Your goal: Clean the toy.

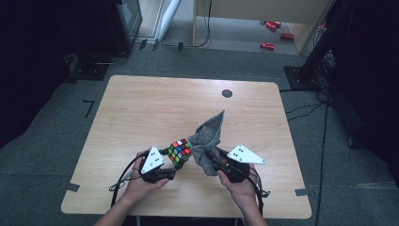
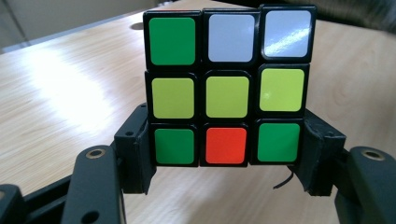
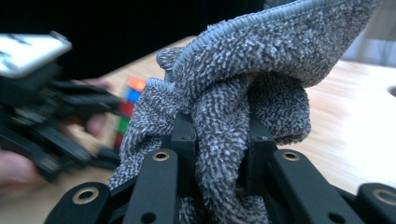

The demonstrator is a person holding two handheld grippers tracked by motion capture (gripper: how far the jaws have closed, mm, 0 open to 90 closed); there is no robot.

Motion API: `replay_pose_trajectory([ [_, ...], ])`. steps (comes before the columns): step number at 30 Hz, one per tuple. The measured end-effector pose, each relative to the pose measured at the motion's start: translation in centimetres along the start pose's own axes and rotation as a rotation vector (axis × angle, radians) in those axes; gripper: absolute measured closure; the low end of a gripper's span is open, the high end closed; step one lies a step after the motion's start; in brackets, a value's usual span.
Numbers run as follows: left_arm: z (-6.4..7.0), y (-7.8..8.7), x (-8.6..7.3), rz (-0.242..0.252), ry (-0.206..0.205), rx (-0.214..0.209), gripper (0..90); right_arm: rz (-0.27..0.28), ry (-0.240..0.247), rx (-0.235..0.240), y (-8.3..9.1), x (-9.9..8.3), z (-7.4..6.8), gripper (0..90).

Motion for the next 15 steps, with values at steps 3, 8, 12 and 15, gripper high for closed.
replay_pose_trajectory([
  [3,1.2,-0.4,0.2,-0.03,-0.046,-0.006,34.6,0.005,0.044,0.028,0.1,0.6,-2.0,70.8],
  [8,2.2,-1.0,0.2,-0.133,-0.036,0.061,34.5,-0.081,0.197,-0.113,-1.5,-0.2,-4.4,68.1],
  [12,2.9,-1.0,0.2,-0.185,-0.094,0.097,34.6,-0.103,0.26,-0.22,-2.1,-0.8,-4.5,68.4],
  [15,3.3,-0.6,0.8,-0.121,-0.108,0.068,34.6,-0.08,0.167,-0.163,-1.7,-0.5,-3.6,69.4],
])
Point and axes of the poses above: each handheld gripper's, and its own axes: y roughly backward along the jaws, x roughly out of its top, z roughly to its right, the point moved 8 cm from there along -y, roughly forward along the jaws, and after that the axes turned 13 degrees about -z, right-handed, at the moved point
